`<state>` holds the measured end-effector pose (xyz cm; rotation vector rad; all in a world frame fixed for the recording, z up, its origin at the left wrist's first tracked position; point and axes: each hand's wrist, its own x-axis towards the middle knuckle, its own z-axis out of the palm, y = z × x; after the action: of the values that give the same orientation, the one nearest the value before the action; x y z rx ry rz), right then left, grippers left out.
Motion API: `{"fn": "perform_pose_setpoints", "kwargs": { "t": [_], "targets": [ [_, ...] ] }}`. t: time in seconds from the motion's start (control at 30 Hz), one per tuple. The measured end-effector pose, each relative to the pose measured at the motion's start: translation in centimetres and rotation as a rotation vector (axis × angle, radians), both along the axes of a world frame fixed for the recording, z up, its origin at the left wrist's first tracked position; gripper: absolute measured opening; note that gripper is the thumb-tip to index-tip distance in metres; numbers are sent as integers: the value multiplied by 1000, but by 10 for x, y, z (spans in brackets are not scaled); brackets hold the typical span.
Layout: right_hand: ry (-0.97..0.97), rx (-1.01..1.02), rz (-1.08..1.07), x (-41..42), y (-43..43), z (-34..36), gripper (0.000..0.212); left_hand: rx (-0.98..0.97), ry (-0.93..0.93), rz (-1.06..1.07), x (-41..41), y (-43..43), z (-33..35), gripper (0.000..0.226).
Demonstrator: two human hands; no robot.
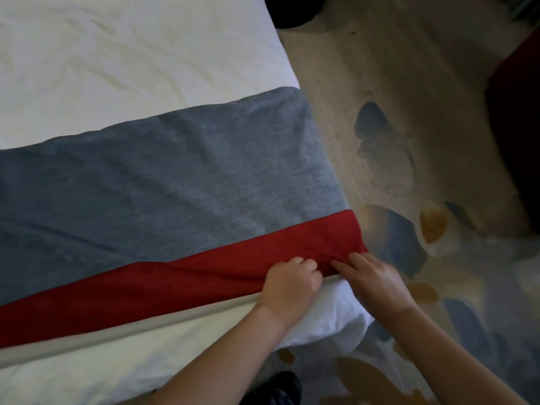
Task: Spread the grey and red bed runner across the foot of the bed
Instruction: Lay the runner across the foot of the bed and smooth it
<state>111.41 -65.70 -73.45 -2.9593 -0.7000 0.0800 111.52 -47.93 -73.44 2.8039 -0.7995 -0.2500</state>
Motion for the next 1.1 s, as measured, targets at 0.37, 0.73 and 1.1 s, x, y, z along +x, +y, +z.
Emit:
{"fn": "perform_pose_setpoints", "kwargs": {
  "t": [0.37, 0.73, 1.1],
  "targets": [
    [183, 126, -49, -15, -28, 2, 37, -75, 28, -153, 11, -5, 0, 39],
    [181, 84, -151, 209, 89, 10, 30, 91, -46, 390, 232, 127, 3, 26],
    [218, 126, -120, 373, 162, -48, 41, -5, 47, 511, 324, 181, -32, 22]
  ]
}}
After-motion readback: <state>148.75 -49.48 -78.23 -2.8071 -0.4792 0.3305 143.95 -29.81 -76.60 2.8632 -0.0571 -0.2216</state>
